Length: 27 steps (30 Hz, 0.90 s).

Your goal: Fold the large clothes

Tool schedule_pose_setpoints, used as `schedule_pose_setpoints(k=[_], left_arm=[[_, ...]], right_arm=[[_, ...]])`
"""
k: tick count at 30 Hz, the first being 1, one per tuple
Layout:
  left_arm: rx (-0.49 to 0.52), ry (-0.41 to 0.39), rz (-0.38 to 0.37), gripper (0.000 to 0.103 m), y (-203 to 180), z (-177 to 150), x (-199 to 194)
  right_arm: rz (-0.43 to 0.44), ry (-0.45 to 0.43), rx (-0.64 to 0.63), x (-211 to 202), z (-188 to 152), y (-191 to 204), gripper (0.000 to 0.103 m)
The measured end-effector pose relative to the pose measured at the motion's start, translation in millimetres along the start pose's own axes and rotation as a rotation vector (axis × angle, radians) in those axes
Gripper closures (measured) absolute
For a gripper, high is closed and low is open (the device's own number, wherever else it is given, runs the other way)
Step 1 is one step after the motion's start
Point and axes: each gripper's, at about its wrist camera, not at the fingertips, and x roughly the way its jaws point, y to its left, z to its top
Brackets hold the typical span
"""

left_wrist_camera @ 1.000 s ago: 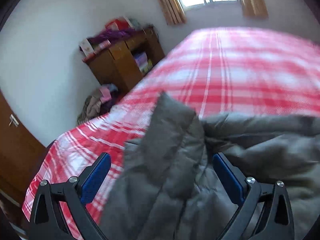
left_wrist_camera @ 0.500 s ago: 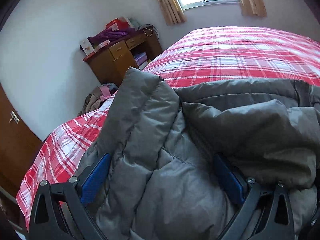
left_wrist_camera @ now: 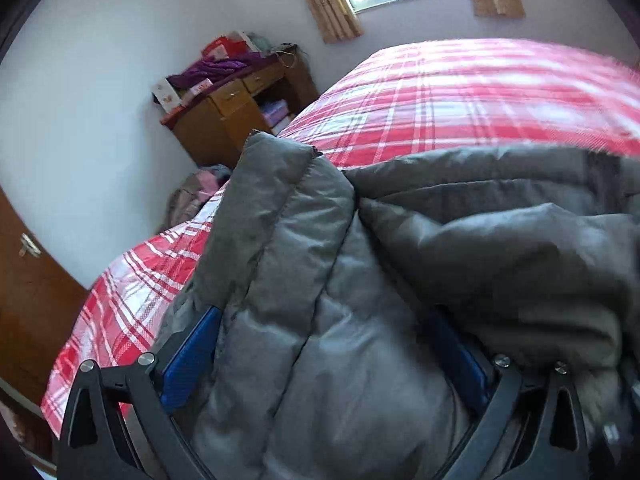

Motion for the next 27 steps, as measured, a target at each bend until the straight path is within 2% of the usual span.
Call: schedule_pose_setpoints(k=[5, 7, 9, 11, 13, 14, 17, 21, 22, 24, 25, 26, 27], left_arm=[[-0.067, -0.096, -0.041, 0.001, 76.2, -18.9, -50.9], [-0.105, -0.089, -0.032, 0.001, 103.6, -34.5, -52.6], [-0.153, -0.014, -0.05, 0.001, 125.5, -53.7, -40.0], [-0.193, 0.042, -0.08, 0.001, 133.2, -66.8, -27.2], [-0.215, 0.089, -0.116, 0.001, 133.7, -77.8, -15.8], [-0.228, 0.095, -0.129, 0.001, 132.9, -82.3, -13.0], [-0.24, 0.094, -0.156, 0.001, 130.6, -88.6, -7.2], [-0.278, 0.117, -0.229, 0.001, 129.5, -95.0, 4.9], [-0.284, 0.116, -0.247, 0.004, 130.5, -96.8, 6.6], [-0.293, 0.11, -0.312, 0.016, 127.8, -97.6, 6.9], [-0.287, 0.103, -0.316, 0.023, 126.2, -95.7, 5.6], [-0.269, 0.093, -0.328, 0.035, 121.9, -94.9, 2.5], [-0.252, 0.084, -0.358, 0.043, 117.1, -93.8, -1.2]], right_arm=[[0.027, 0.001, -0.01, -15.3, 1.0, -3.6, 0.012], [0.035, -0.06, -0.004, -46.1, -6.2, -4.4, 0.012], [0.041, -0.125, -0.02, -78.1, -18.8, 1.4, 0.012], [0.057, -0.15, -0.027, -98.3, -32.7, 10.6, 0.012], [0.026, -0.153, -0.041, -104.2, -45.4, 19.3, 0.012], [-0.004, -0.147, -0.054, -101.4, -53.8, 25.1, 0.012], [-0.016, -0.111, -0.06, -86.0, -65.9, 28.4, 0.012], [-0.053, -0.113, -0.117, -75.9, -71.6, 39.8, 0.009], [-0.053, -0.106, -0.118, -72.9, -71.3, 40.9, 0.009], [-0.055, -0.1, -0.12, -70.3, -70.5, 38.2, 0.009], [-0.059, -0.102, -0.122, -69.6, -70.9, 39.3, 0.009], [-0.062, -0.104, -0.124, -68.2, -70.7, 37.4, 0.009], [-0.069, -0.109, -0.128, -70.0, -73.0, 39.7, 0.009]])
